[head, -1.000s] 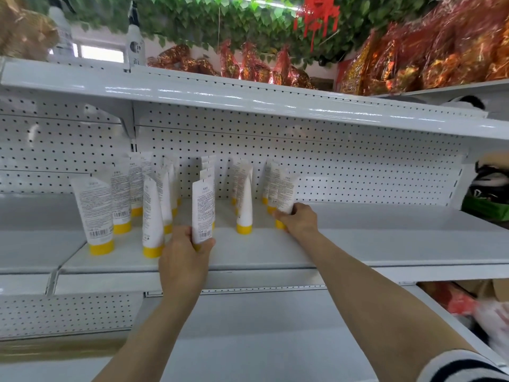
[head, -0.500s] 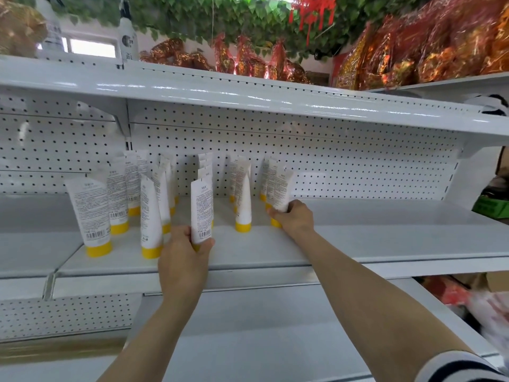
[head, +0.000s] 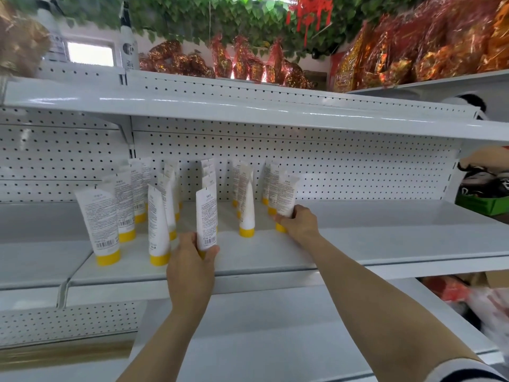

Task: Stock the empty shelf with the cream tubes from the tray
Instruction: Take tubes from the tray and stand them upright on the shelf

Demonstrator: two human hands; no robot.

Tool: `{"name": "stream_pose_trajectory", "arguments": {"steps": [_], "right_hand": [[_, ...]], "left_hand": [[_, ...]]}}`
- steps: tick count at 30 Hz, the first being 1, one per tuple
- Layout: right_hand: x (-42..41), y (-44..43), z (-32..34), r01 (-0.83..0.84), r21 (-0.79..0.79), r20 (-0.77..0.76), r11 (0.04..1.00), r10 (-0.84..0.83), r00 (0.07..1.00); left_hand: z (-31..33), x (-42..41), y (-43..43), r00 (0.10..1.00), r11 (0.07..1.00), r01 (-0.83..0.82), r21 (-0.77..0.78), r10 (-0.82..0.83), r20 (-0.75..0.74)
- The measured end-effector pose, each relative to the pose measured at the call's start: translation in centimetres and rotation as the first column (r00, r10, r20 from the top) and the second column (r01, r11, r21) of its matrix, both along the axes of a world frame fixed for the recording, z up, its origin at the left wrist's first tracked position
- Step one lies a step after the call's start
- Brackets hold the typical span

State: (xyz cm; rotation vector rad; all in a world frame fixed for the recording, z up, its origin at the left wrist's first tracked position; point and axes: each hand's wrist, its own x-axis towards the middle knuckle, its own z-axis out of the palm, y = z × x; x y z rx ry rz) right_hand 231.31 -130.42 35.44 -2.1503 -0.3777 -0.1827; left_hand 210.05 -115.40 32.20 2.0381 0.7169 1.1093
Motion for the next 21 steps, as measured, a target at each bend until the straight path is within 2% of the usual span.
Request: {"name": "stream_pose_trajectory", "arguments": {"steps": [9,14,18,21], "right_hand": [[-0.1,-0.2,0.2,-0.035,-0.010,-0.022,0.999,0.035,0.999],[-0.7,-1.3,0.6,-0.054,-0.067,-0.087,0.996,0.048,0.995],[-2.6,-5.5,1.7,-0.083,-0.147,-0.086,0.986,0.070,0.994],[-4.4,-11.9,3.2,-0.094,-0.234,-0.075,0.968,0.078,0.994]], "left_hand": [[0.0,0.1,-0.1,0.999,0.999,-0.030,0.017,0.031,-0.025],[-0.1,0.1,-0.3,0.999,0.999,-0.028,0.024,0.029,-0.036],[0.3,-0.7,-1.7,0.996,0.996,-0.055,-0.063,0.050,-0.070],[1.0,-2.0,-5.5,0.985,0.988,-0.153,0.013,0.153,-0.083]]}}
